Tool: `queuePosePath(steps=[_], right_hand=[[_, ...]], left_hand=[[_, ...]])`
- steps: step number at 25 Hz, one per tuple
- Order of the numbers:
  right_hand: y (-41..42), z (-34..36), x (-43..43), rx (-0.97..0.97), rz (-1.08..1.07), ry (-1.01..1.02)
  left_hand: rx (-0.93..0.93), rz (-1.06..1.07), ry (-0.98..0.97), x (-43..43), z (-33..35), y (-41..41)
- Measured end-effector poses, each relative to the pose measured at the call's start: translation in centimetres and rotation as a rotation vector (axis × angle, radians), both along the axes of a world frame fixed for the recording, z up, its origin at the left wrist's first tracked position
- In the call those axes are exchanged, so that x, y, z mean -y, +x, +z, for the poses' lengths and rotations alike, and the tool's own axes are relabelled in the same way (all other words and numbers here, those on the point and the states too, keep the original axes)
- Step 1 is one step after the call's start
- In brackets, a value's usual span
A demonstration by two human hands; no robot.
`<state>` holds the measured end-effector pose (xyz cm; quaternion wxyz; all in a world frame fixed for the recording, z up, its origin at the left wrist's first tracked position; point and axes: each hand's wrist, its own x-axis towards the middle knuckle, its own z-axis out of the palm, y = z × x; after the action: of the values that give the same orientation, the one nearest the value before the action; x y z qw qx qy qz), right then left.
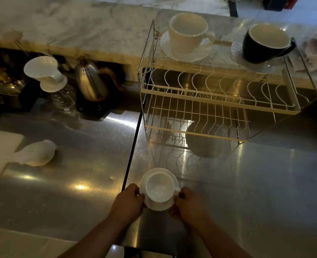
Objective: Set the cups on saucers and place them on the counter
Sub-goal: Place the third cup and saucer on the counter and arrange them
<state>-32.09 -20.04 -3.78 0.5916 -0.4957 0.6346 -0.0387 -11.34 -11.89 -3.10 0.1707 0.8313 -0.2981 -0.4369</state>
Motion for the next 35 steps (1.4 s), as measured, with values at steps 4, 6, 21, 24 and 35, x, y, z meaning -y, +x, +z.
queuePosePath(steps=[4,6,21,24,35], right_hand=[[0.0,0.9,0.7,0.050,-0.041,-0.024],[0.1,2.2,1.3,0.060,-0.060,-0.033],[-1.4,17.9,6.3,0.219,-0.124,-0.194],[-2.2,20.2,6.9,0.271,-0.132,-0.173],[-4.3,28.0,11.3,0.301,-0.123,-0.256]], left_hand=[[0.048,-0.010,-0.042,0.6,1.6,0.0],[0.055,-0.009,-0.078,1.2,3.0,0.0],[-0.038,-0.041,-0.384,7.0,16.9,-0.2],[-0.075,-0.033,-0.412,7.7,19.0,-0.6],[-0.083,-0.050,-0.491,13.3,26.0,-2.1]])
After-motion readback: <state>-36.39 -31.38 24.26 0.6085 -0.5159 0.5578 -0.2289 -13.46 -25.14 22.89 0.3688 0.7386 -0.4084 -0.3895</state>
